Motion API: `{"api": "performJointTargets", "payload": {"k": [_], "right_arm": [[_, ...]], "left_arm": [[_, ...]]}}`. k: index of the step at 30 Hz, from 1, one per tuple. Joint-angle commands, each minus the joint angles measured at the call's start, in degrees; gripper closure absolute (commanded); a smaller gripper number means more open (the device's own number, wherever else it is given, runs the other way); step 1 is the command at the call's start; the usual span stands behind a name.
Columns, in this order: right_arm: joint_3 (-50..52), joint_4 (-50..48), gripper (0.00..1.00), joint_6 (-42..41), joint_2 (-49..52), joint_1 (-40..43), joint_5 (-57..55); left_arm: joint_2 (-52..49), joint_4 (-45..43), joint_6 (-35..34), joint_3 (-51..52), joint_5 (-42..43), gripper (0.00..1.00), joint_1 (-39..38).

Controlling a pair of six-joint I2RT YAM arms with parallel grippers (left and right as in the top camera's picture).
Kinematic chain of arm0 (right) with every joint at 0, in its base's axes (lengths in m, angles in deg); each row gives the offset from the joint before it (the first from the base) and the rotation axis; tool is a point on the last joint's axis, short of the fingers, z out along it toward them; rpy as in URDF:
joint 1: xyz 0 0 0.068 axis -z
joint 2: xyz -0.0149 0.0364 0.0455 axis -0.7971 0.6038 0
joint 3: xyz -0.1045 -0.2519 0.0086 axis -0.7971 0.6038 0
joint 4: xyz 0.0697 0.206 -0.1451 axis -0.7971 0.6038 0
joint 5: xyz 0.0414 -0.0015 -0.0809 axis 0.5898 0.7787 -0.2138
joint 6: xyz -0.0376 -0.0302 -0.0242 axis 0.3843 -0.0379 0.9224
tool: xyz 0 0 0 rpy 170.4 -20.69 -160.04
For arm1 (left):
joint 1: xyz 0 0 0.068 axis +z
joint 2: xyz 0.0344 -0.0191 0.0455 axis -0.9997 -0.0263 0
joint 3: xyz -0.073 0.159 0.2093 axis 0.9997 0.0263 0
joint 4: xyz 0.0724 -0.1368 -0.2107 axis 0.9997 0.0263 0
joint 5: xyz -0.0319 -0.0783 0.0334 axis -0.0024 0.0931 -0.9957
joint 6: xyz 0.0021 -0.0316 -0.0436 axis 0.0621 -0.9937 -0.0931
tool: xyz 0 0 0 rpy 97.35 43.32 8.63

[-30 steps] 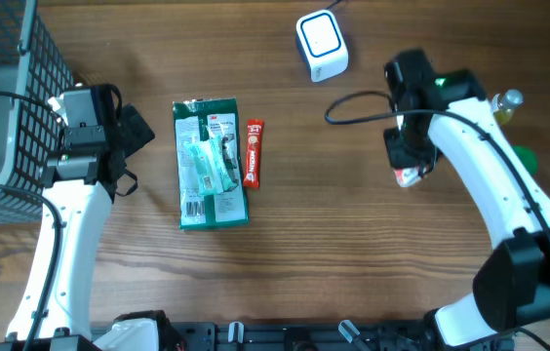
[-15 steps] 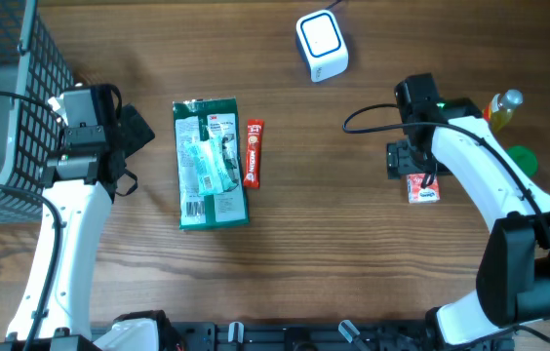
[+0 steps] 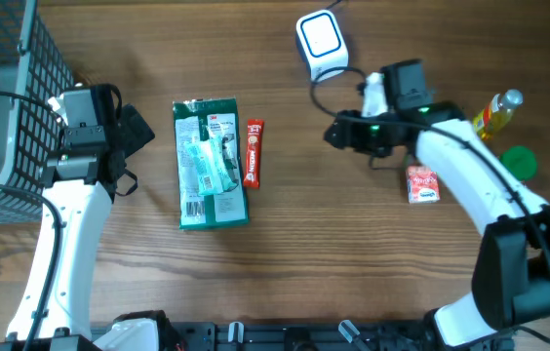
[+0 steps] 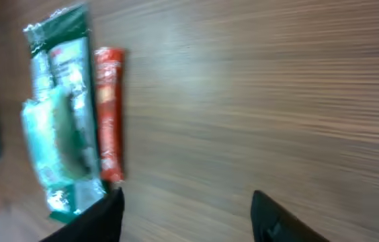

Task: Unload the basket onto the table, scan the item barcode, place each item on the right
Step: 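Carry the Kleenex pack right and set it down near the jar, then move the right gripper over the red Nescafe stick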

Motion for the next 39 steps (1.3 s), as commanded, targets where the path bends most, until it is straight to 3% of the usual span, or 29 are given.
{"api": "performJointTargets", "payload": {"k": [1, 7, 15, 34, 39], "right_arm": [[0.7, -2.7, 0.46, -8.2, 0.6, -9.0, -4.9], [0.7, -8.7, 0.48, -12.4, 1.7, -25.2, -25.6], [0.7, -16.3, 0.46, -12.3, 5.6, -36.5, -38.0], [0.7, -24.1, 0.49, -12.3, 15.8, -38.1, -45.7], [0.7, -23.1, 0.57, -11.9, 17.8, -37.9, -46.1]], "left_arm": [[0.3, 0.0, 0.7, -0.5, -0.7, 0.00, 0.3], [0.3, 0.0, 0.7, -0.5, -0.7, 0.00, 0.3], [0.3, 0.0, 0.7, -0.5, -0.8, 0.00, 0.3], [0.3, 0.0, 0.7, -0.5, -0.8, 0.00, 0.3], [0.3, 0.0, 0.7, -0.5, -0.8, 0.00, 0.3]]}}
